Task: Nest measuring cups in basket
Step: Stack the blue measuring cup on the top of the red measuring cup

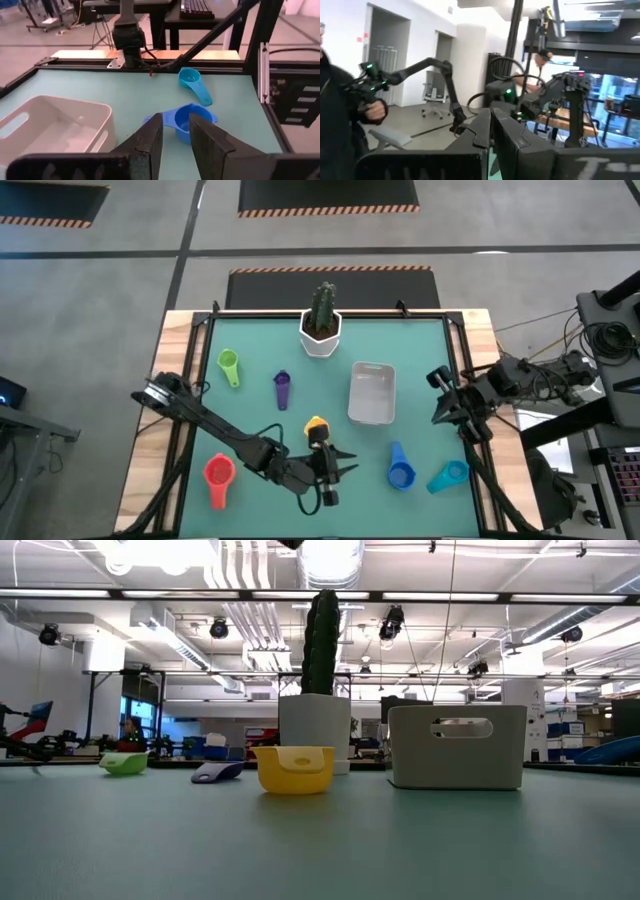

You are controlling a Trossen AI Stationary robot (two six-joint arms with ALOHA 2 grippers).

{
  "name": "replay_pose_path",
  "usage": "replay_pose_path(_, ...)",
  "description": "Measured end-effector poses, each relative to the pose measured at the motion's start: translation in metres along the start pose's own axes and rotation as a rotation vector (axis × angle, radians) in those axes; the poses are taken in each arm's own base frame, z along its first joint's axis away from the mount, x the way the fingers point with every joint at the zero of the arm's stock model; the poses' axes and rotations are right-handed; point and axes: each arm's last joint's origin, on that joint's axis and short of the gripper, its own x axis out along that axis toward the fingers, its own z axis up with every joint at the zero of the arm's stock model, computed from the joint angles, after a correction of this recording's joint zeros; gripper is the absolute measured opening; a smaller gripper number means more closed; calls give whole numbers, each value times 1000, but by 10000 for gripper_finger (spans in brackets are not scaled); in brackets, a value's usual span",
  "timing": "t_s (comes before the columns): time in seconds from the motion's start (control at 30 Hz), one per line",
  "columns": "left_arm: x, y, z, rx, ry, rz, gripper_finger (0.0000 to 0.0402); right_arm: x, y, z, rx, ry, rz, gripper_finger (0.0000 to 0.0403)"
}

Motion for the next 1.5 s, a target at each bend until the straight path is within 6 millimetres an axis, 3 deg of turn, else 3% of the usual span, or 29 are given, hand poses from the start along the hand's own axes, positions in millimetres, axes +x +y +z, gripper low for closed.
replay_pose_path(0.5,51,-21,3,292,136,-159,78,-5,19,24,10,-125,105,9)
replay_pose_path(0.83,104,-10,-1,430,277,-305,78,-20,21,31,12,-136,108,9)
replay_pose_path(1.0,120,-7,0,470,344,-370,80,-25,22,31,7,-140,108,9)
replay_pose_path(1.5,141,3,-7,511,260,-437,190,-26,23,29,10,-130,109,9)
